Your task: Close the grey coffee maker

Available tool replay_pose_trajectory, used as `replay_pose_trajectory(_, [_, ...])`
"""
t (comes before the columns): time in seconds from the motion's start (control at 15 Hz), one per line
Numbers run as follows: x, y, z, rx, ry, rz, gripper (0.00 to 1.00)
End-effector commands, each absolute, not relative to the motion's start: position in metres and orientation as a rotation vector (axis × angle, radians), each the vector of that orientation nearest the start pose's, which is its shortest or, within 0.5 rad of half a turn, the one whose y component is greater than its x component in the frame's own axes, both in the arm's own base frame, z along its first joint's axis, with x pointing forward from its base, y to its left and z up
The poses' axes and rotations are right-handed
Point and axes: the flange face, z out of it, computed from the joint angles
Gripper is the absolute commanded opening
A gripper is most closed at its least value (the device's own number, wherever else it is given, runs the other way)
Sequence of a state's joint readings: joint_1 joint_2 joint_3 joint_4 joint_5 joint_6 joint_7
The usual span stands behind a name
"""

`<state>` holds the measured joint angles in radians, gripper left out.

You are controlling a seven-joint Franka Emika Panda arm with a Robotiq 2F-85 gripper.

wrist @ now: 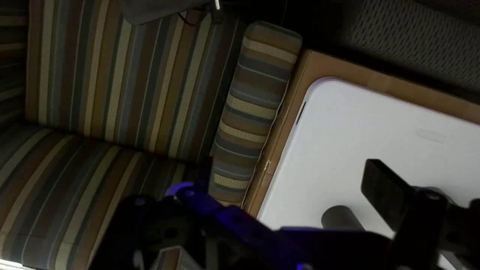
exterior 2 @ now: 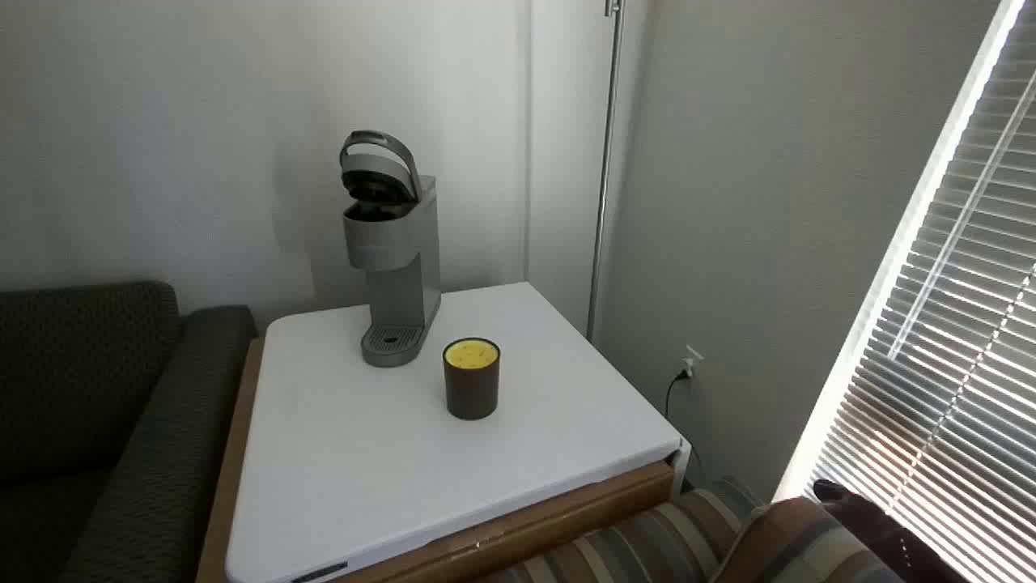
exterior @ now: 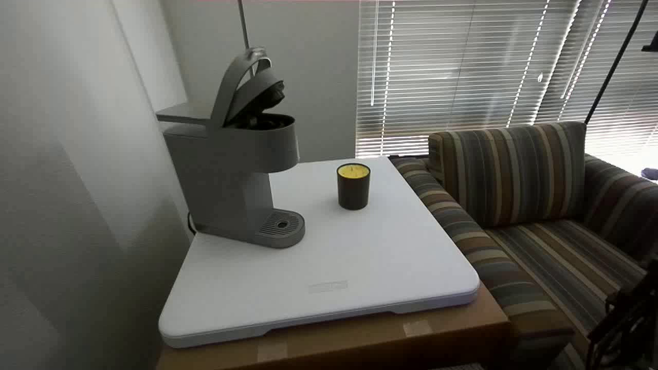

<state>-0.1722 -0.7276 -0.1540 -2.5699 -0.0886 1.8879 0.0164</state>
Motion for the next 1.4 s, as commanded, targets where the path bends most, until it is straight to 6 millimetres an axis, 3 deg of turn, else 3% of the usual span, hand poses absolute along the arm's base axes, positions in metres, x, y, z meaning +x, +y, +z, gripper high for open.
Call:
replay_pose_trajectory(0.0, [0.317, -0.118, 0.495, -3.098, 0.437, -0.066, 1.00])
replay_pose_trajectory(0.33, [0.353, -0.090, 0.495, -3.099, 0.302, -0.061, 1.00])
replay_pose_trajectory(0.73, [0.405, -0.033, 0.490, -3.057, 0.007, 0.006, 1.00])
replay_pose_trajectory(0.8, [0.382, -0.040, 0.493, -3.077, 0.103, -0.041, 1.00])
replay_pose_trajectory(1.07, [0.401, -0.030, 0.489, -3.074, 0.037, -0.006, 1.00])
replay_pose_trajectory(1.2, [0.392, -0.032, 0.481, -3.046, 0.091, -0.032, 1.00])
replay_pose_trajectory(1.33, [0.407, -0.026, 0.478, -2.999, 0.183, -0.090, 1.00])
